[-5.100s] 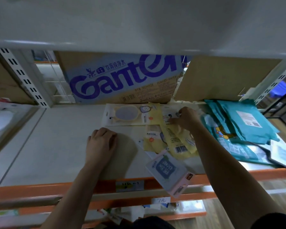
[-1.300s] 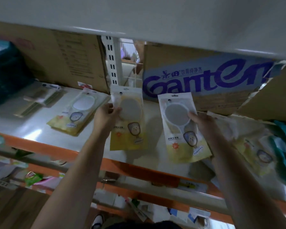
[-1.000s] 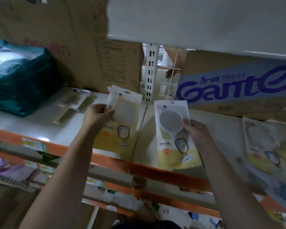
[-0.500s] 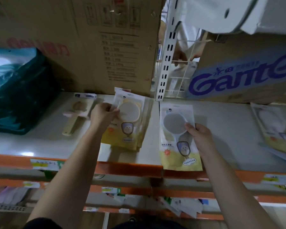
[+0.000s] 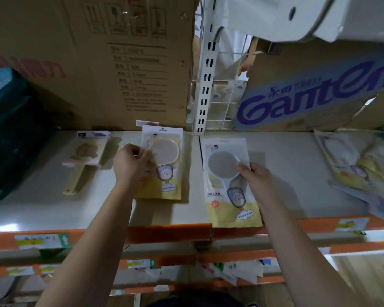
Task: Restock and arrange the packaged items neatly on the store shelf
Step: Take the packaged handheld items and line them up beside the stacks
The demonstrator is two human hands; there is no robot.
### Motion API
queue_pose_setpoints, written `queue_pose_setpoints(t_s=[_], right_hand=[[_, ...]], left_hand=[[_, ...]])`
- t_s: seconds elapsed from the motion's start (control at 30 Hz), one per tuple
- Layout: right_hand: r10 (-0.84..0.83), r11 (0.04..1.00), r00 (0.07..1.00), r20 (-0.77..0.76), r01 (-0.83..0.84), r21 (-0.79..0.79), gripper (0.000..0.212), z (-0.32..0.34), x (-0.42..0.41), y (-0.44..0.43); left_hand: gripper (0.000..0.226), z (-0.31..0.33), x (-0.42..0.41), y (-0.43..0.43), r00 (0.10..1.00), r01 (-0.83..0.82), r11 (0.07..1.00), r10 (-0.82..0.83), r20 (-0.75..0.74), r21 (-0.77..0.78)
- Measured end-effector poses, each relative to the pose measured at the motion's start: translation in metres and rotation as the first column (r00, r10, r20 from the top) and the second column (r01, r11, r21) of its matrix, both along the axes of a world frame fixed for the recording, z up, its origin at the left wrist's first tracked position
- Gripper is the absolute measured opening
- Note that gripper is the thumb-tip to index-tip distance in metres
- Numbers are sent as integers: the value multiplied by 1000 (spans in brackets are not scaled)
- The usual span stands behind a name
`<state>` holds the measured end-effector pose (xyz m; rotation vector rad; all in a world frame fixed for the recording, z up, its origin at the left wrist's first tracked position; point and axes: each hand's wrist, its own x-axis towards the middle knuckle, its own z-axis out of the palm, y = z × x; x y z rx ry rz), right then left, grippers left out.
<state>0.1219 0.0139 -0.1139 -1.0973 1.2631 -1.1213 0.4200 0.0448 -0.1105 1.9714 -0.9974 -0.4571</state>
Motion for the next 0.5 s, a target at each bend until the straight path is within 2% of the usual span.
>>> queue_pose_setpoints(t_s=[0.27, 0.5], right_hand=[[18, 1000, 1000, 1, -18, 4, 9, 1, -2, 3], [32, 999, 999, 21, -33, 20, 7, 2, -1, 3]], left_hand=[[32, -3, -4, 3, 995, -8, 999, 4, 100, 39], [39, 2, -2, -5, 991, -25, 997, 16, 130, 69]])
